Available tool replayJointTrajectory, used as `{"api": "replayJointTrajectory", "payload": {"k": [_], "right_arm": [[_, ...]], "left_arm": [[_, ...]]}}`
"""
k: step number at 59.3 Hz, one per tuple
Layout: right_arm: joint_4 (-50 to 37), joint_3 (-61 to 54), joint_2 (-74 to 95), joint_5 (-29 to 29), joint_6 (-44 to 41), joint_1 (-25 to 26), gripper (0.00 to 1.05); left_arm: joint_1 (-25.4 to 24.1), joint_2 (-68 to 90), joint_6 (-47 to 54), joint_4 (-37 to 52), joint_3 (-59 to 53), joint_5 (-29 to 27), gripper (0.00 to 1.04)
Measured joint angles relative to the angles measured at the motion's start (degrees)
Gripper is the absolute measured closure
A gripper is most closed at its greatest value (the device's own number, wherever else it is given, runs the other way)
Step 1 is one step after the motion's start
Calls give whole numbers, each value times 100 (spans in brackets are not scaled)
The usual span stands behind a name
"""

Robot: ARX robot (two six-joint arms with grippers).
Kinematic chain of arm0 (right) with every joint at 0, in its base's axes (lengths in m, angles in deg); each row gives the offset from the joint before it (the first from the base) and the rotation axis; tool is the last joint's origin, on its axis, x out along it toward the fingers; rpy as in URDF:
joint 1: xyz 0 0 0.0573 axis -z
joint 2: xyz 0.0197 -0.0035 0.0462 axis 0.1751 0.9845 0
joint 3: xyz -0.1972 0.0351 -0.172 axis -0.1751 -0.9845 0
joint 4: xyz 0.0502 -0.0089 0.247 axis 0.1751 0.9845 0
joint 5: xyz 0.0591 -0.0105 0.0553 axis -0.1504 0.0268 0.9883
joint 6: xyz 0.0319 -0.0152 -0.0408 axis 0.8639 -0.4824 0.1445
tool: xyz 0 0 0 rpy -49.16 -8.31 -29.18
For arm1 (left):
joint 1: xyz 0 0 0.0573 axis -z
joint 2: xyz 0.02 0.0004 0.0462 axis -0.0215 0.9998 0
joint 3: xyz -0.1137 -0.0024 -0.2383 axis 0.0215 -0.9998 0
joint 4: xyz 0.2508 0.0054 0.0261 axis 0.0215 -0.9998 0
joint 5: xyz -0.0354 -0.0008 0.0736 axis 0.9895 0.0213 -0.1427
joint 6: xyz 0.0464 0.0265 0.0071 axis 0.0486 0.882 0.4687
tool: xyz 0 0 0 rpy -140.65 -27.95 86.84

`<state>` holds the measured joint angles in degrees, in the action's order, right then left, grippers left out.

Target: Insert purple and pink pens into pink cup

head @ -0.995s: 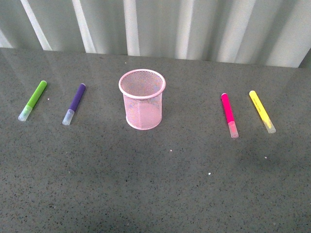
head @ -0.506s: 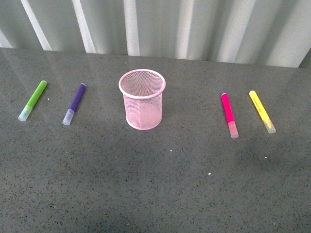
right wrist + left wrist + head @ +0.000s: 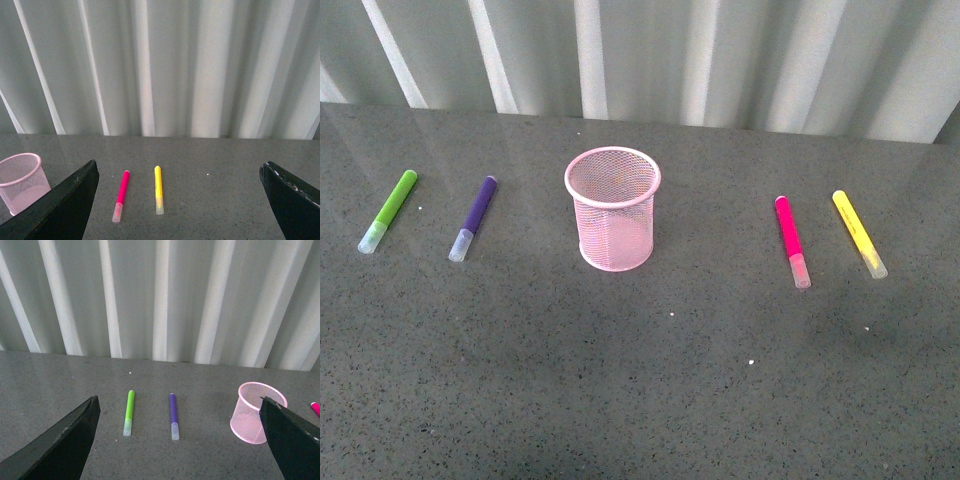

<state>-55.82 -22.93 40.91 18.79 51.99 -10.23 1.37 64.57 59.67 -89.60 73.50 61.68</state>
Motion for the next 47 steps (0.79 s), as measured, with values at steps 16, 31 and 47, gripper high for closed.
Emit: {"api": "replayJointTrajectory", "payload": {"k": [16,31,47], "right_arm": [[0,0,0,0,0,0,7],[0,0,0,0,0,0,7],[0,0,0,0,0,0,7]], "left_arm": [[0,0,0,2,0,0,7],[-15,1449,-1187,-1086,409,-868,7],[-280,4350,-1027,1475,1508,-280,7]]}}
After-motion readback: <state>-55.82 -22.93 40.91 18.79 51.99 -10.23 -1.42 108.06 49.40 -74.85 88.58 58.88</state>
